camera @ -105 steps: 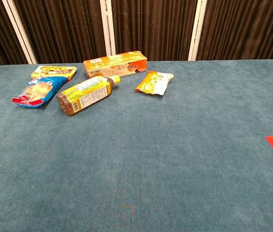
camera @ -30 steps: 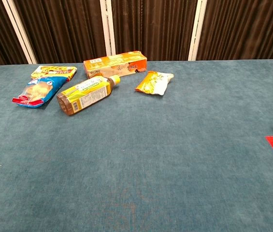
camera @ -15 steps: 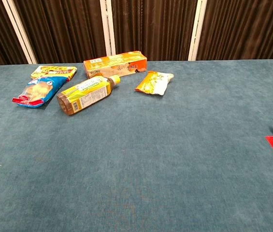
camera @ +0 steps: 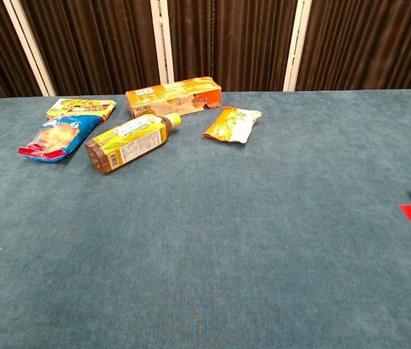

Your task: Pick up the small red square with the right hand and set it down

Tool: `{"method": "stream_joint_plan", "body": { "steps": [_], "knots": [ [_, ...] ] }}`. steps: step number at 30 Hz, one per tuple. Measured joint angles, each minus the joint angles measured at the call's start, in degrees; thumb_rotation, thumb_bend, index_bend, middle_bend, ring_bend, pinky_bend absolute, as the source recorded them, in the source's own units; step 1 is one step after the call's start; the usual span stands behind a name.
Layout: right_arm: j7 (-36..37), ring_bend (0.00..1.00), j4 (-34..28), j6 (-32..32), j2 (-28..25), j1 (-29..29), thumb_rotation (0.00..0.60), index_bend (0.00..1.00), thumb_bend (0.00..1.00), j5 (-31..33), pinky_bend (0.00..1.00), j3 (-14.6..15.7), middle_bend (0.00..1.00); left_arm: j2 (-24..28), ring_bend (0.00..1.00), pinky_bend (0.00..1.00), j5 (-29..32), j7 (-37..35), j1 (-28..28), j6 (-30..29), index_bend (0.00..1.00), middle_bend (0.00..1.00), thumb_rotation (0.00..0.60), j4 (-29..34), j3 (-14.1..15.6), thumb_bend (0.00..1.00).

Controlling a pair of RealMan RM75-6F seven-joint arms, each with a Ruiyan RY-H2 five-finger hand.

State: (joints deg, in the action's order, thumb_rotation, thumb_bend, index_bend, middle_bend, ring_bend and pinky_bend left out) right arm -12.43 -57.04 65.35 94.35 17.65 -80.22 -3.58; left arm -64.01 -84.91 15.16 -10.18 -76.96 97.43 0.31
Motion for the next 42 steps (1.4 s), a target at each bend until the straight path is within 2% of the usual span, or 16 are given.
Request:
{"method": "stream_joint_plan", "body": {
  "steps": [25,34,42],
  "knots": [
    [-2.3,0.00,-1.4,0.5,-3.1,4.2,0.600,0.62,0.59,0.1,0.00,-3.2,0.08,-0.3,0.00,0.00,0.3,0.6,0.0,-0.4,0.00,0.00,0.501,0.1,-0.2,0.07],
    [-5.6,0.00,-2.8,-0.4,-4.6,7.8,0.600,0.62,0.59,0.2,0.00,-5.3,0.08,-0.3,0.00,0.00,0.8,0.8,0.0,-0.3,0.00,0.00,0.503,0.1,-0.3,0.07],
    [-6.8,0.00,-1.4,-2.6,-4.4,11.4,0.600,0.62,0.58,0.9,0.00,-6.9,0.08,-0.4,0.00,0.00,1.0,0.9,0.1,-0.5,0.00,0.00,0.504,0.0,-0.3,0.07]
  ]
}}
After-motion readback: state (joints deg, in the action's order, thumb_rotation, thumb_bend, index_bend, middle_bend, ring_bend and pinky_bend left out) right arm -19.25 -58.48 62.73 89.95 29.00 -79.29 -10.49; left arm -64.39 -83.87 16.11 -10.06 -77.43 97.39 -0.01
